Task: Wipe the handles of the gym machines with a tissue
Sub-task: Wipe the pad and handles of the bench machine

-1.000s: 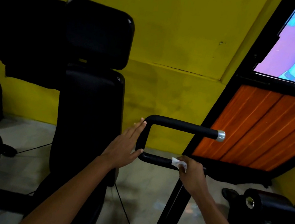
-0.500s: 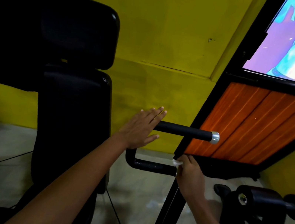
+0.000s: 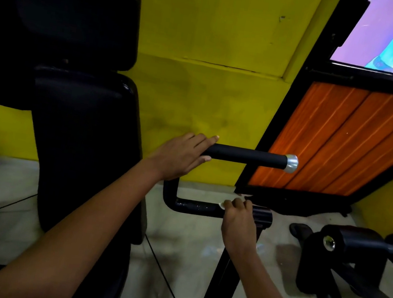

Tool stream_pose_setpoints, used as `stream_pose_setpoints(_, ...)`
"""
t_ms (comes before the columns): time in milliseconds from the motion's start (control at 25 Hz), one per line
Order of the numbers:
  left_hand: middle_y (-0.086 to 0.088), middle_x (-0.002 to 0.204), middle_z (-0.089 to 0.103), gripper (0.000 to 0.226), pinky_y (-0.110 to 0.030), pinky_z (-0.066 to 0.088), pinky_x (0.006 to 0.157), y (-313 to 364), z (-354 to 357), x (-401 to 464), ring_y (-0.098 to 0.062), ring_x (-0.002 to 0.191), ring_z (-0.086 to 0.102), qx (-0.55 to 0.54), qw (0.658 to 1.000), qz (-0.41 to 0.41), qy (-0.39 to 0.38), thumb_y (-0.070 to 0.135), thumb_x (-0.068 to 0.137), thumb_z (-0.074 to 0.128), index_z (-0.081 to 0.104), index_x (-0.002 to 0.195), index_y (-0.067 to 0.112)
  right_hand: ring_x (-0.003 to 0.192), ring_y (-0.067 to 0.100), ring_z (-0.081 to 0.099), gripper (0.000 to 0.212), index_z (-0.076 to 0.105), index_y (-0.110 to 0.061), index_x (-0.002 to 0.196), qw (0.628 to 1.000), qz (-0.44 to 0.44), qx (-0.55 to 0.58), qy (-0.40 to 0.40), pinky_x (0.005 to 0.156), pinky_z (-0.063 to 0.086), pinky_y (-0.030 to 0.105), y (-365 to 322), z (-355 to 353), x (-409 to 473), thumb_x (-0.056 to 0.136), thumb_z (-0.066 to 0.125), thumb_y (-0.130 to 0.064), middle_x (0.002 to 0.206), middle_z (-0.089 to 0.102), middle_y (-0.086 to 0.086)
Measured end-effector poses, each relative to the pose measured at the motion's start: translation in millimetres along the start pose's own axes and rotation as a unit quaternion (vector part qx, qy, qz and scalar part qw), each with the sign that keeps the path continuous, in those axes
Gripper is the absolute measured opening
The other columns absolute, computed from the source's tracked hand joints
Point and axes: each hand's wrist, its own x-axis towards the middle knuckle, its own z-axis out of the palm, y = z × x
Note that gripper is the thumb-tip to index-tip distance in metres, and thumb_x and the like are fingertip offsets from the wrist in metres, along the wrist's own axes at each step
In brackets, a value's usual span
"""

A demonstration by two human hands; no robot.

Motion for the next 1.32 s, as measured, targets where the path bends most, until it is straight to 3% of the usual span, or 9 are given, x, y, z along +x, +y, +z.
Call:
stream_pose_setpoints(160,-0.008,0.118,0.054,0.061,-0.042,0.050,0.073,-5,-3,-4,-0.024,0.094,0.051,-0.025,1.000,0.002,-0.005,0.047,0.099,0.016,0.027,0.149,0.013,0.101,0.033,0.050,0.029,0.064,-0.003,0.105,1.000,-0.009,-0.008,-0.010,0.073,0.051,0.041,2,1,4,0.078,0.059,0.007,0.102,0.061,0.015)
stream_pose_setpoints(360,-0.005,0.125,0.049,0.055,-0.035,0.047,0.077,-18,-9,-22,-0.022,0.101,0.049,-0.066,0.998,-0.021,-0.002,0.043,0.101,0.027,0.014,0.153,0.027,0.074,0.029,0.054,0.020,0.068,-0.004,0.078,0.999,0.016,0.009,0.033,0.058,0.048,0.037,-1,9,5,0.062,0.075,0.007,0.077,0.062,0.013)
stream_pose_setpoints(560,-0.007,0.137,0.044,0.055,-0.036,0.046,0.083,-18,-5,-25,-0.026,0.112,0.047,-0.064,0.997,-0.040,-0.006,0.040,0.102,0.029,0.010,0.153,0.031,0.074,0.030,0.053,0.015,0.066,-0.005,0.075,0.998,0.031,0.042,0.032,0.060,0.046,0.035,-24,11,7,0.067,0.072,0.005,0.075,0.061,0.013)
stream_pose_setpoints(720,-0.007,0.136,0.044,0.055,-0.042,0.048,0.084,-17,-4,-26,-0.028,0.111,0.049,-0.064,0.997,-0.045,-0.005,0.040,0.102,0.029,0.012,0.152,0.029,0.064,0.024,0.056,0.030,0.068,-0.010,0.065,0.998,-0.023,0.050,0.011,0.054,0.046,0.026,-70,9,5,0.044,0.087,-0.001,0.065,0.062,0.007)
stream_pose_setpoints(840,-0.008,0.134,0.045,0.054,-0.042,0.048,0.083,-16,-4,-26,-0.028,0.109,0.049,-0.065,0.997,-0.044,-0.002,0.041,0.101,0.028,0.014,0.152,0.028,0.058,0.024,0.056,0.033,0.066,-0.011,0.059,0.995,-0.068,0.066,-0.010,0.052,0.045,0.024,-101,7,1,0.036,0.087,0.000,0.058,0.059,0.006)
stream_pose_setpoints(1080,-0.007,0.133,0.045,0.054,-0.036,0.045,0.080,-13,-6,-27,-0.027,0.107,0.048,-0.059,0.997,-0.053,0.000,0.039,0.102,0.029,0.013,0.153,0.029,0.077,0.032,0.060,0.026,0.068,-0.002,0.068,0.991,-0.130,0.040,-0.006,0.048,0.048,0.029,-86,12,5,0.047,0.080,0.008,0.071,0.060,0.013)
stream_pose_setpoints(1200,-0.006,0.134,0.043,0.054,-0.032,0.042,0.075,-11,-7,-27,-0.027,0.106,0.048,-0.048,0.997,-0.058,-0.003,0.039,0.102,0.029,0.012,0.152,0.029,0.077,0.029,0.062,0.029,0.070,-0.004,0.065,0.980,-0.199,-0.021,0.009,0.051,0.050,0.028,-71,5,8,0.041,0.085,0.002,0.071,0.062,0.012)
stream_pose_setpoints(1320,-0.005,0.137,0.042,0.053,-0.033,0.043,0.077,-10,-9,-27,-0.027,0.108,0.047,-0.049,0.997,-0.064,-0.005,0.039,0.102,0.029,0.012,0.152,0.031,0.079,0.026,0.063,0.035,0.073,-0.007,0.069,0.976,-0.206,-0.069,0.007,0.055,0.053,0.028,-39,2,10,0.038,0.089,-0.004,0.075,0.065,0.011)
